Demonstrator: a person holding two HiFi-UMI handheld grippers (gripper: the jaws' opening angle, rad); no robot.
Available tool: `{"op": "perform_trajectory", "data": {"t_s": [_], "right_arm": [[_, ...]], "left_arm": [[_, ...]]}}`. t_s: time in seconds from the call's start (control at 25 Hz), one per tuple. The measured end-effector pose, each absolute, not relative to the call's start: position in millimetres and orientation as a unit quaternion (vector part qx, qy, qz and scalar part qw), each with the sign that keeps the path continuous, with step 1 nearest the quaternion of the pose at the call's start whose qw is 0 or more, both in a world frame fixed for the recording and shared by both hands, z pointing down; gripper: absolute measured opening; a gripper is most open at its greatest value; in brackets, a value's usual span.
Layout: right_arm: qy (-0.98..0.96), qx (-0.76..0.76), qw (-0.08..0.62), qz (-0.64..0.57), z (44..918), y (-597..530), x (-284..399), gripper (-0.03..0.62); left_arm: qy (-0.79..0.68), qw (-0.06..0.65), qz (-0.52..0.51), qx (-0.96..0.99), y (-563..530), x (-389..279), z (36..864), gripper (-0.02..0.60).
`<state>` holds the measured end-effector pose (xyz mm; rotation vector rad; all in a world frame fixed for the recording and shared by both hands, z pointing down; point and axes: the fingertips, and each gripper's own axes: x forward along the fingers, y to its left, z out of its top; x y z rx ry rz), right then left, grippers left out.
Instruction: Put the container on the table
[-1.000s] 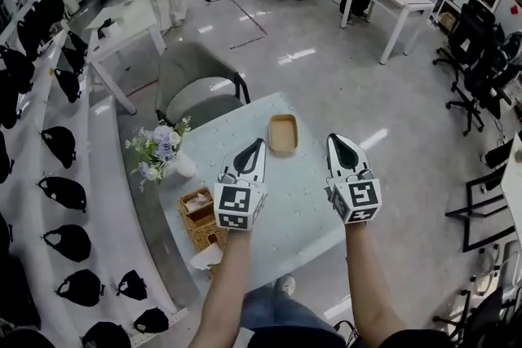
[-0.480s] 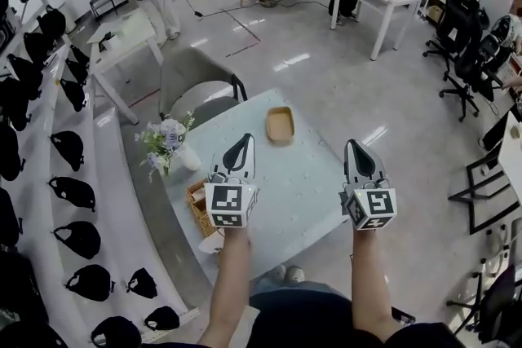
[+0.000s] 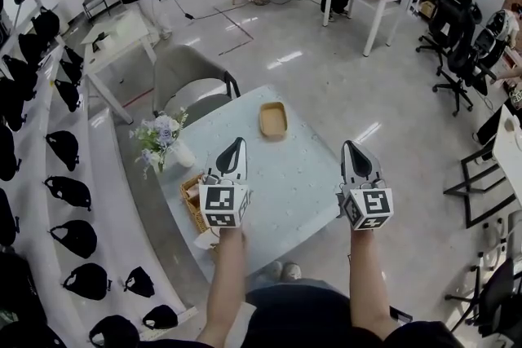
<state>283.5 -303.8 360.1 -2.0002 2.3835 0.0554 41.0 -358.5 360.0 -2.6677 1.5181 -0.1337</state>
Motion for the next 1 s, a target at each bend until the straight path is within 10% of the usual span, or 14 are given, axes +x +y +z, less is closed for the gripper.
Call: {"op": "perform_trajectory", "data": {"t_s": [1.0], "right_arm": [[0.771,-0.636,0.002,0.018,360.3,-280.8,275.0,-0.002]], "left_arm": [[0.494,0.020,-0.047,-0.868,-338.2,37.7,366.5,0.008]]}}
